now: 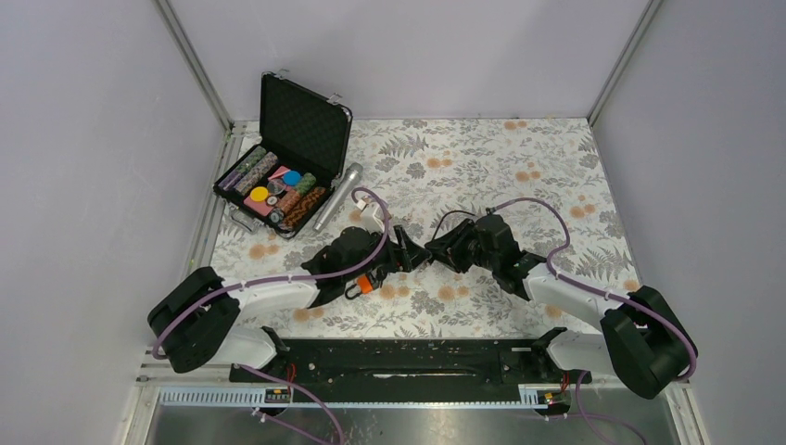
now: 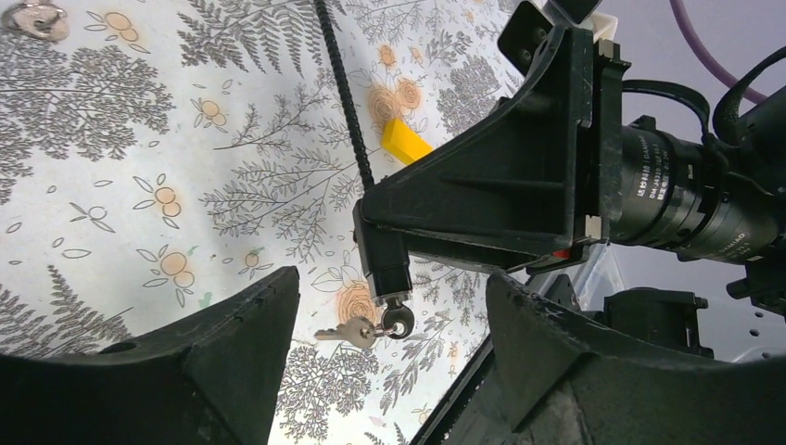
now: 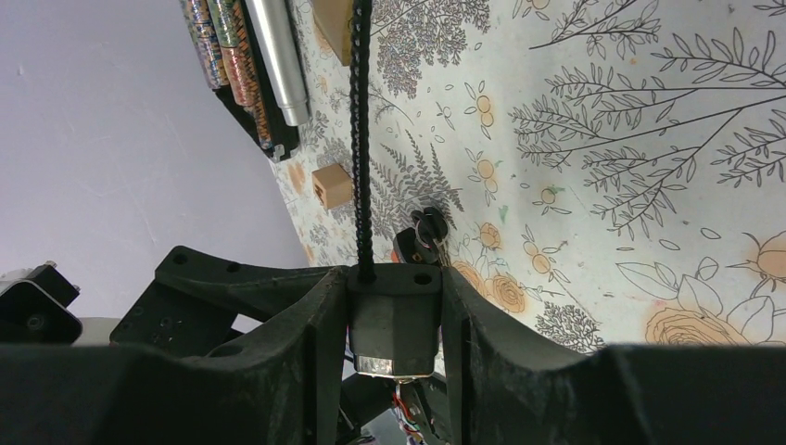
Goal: Lock with the key
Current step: Lock the lock.
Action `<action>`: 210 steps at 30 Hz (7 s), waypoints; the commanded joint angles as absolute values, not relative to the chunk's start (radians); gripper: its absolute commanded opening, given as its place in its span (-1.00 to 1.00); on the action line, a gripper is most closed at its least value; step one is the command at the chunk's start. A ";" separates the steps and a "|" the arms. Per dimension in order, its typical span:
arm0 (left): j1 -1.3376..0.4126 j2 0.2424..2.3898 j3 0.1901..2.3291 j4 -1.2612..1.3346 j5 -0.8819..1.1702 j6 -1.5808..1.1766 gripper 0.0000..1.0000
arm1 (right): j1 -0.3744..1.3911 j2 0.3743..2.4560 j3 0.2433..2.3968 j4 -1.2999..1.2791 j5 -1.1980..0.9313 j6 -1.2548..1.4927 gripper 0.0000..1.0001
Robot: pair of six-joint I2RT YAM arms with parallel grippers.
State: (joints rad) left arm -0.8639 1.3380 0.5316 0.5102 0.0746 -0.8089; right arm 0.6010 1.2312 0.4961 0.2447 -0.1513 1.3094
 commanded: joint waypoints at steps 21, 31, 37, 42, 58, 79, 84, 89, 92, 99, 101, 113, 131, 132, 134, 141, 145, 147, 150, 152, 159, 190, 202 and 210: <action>-0.881 1.477 0.636 0.596 0.149 -0.821 -0.24 | 0.607 1.222 0.559 0.303 -0.250 1.243 -0.31; -0.876 1.434 0.648 0.522 0.159 -0.744 -1.00 | 0.595 1.174 0.567 0.243 -0.205 1.083 0.69; -0.812 1.337 0.652 0.428 0.278 -0.623 -1.00 | 0.513 1.011 0.615 0.078 -0.168 0.808 0.80; -0.730 1.219 0.682 0.315 0.430 -0.549 -1.00 | 0.486 0.924 0.742 -0.100 -0.195 0.482 0.75; -0.688 1.032 0.924 -0.032 0.752 -0.382 -1.00 | 0.486 0.865 0.895 -0.103 -0.615 -0.067 0.67; -0.686 0.990 0.993 -0.135 0.771 -0.339 -1.00 | 0.486 0.863 1.020 -0.232 -0.672 0.038 0.68; -0.687 0.985 1.005 -0.097 0.675 -0.365 -1.00 | 0.486 0.911 1.068 -0.183 -0.487 0.502 0.69; -0.688 0.990 1.002 -0.026 0.565 -0.389 -1.00 | 0.486 0.902 0.899 0.037 -0.331 1.006 0.57; -0.688 0.983 0.975 0.052 0.559 -0.398 -1.00 | 0.494 0.907 0.802 0.193 -0.311 1.194 0.49; -0.689 0.974 0.951 0.103 0.574 -0.389 -1.00 | 0.517 0.969 0.873 0.186 -0.271 1.256 0.36; -0.689 0.974 0.948 0.107 0.570 -0.389 -1.00 | 0.521 0.979 0.870 0.226 -0.273 1.275 0.36; -0.689 0.930 0.914 0.181 0.357 -0.459 -1.00 | 0.567 0.994 0.863 0.359 -0.365 1.262 -0.10; -0.688 0.930 0.904 0.180 0.477 -0.461 -1.00 | 0.637 1.128 1.015 0.368 -0.287 1.121 0.10; -0.688 0.932 0.904 0.176 0.479 -0.459 -1.00 | 0.642 1.135 1.025 0.355 -0.277 1.108 0.00; -0.688 0.937 0.901 0.172 0.480 -0.459 -1.00 | 0.657 1.143 1.036 0.332 -0.250 1.075 -0.22; -0.687 0.964 0.896 0.144 0.444 -0.456 -0.47 | 0.721 1.130 1.072 0.199 -0.075 0.949 -1.00; -0.686 0.965 0.888 0.147 0.400 -0.464 0.41 | 0.760 1.111 1.103 0.100 0.073 0.853 -1.00; -0.687 0.961 0.881 0.155 0.364 -0.469 0.68 | 0.777 1.109 1.117 0.061 0.148 0.816 -1.00; -0.689 0.966 0.875 0.153 0.266 -0.499 0.79 | 0.802 1.111 1.135 0.017 0.258 0.777 -1.00; -0.688 0.987 0.894 0.111 0.216 -0.529 0.80 | 0.824 1.116 1.146 0.006 0.326 0.743 -1.00; -0.694 1.087 0.936 0.027 0.145 -0.684 0.88 | 0.888 1.153 1.164 0.009 0.541 0.654 -1.00; -0.798 1.176 0.944 0.164 0.005 -0.826 0.89 | 0.913 1.157 1.140 0.033 0.606 0.636 -0.99; -0.765 1.170 0.975 0.122 0.069 -0.888 0.55 | 0.913 1.124 1.116 0.092 0.525 0.612 -0.98; -0.731 1.178 0.967 0.136 0.158 -0.976 0.48 | 0.913 1.112 1.126 0.070 0.499 0.621 -0.98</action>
